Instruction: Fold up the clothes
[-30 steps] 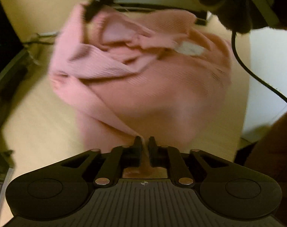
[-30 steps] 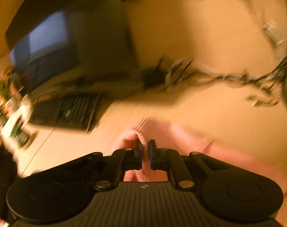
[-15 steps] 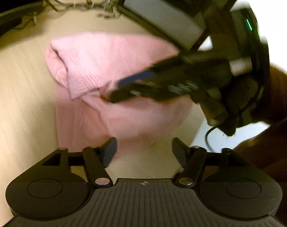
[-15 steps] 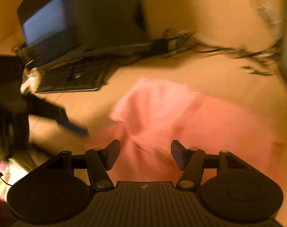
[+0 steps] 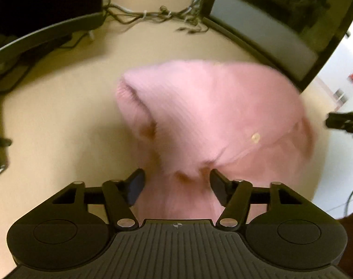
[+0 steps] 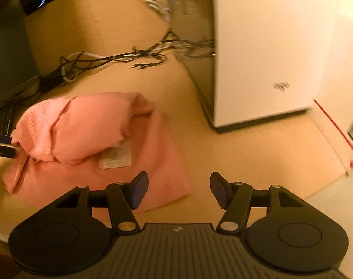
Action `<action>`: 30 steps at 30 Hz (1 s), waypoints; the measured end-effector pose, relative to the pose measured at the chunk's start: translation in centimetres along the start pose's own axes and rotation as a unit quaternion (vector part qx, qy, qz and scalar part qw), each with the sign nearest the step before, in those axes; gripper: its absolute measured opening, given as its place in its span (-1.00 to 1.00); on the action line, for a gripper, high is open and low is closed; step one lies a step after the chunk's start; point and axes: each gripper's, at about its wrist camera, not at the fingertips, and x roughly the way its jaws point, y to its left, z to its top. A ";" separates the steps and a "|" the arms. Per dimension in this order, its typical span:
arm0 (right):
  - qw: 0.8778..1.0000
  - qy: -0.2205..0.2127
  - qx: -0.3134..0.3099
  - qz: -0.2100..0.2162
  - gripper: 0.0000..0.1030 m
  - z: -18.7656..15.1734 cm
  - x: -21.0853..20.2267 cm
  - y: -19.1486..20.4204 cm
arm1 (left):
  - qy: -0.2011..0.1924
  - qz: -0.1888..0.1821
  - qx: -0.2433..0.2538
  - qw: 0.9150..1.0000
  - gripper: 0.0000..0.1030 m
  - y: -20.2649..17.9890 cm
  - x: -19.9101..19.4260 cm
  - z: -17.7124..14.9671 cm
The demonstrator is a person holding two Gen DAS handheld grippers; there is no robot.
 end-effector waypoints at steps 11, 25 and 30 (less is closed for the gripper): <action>0.991 -0.039 0.129 0.013 0.17 -2.2 3.0 -1.3 | -0.077 0.029 0.273 0.958 0.81 -15.2 1.6 5.2; 0.993 -0.094 0.029 0.067 -0.91 -0.4 3.5 0.8 | -0.028 0.091 0.258 0.961 -0.57 -17.8 10.7 10.1; 0.964 -0.124 -0.229 0.047 -0.92 -0.1 1.3 6.1 | -0.039 0.072 0.162 0.983 -0.61 -14.5 8.1 13.6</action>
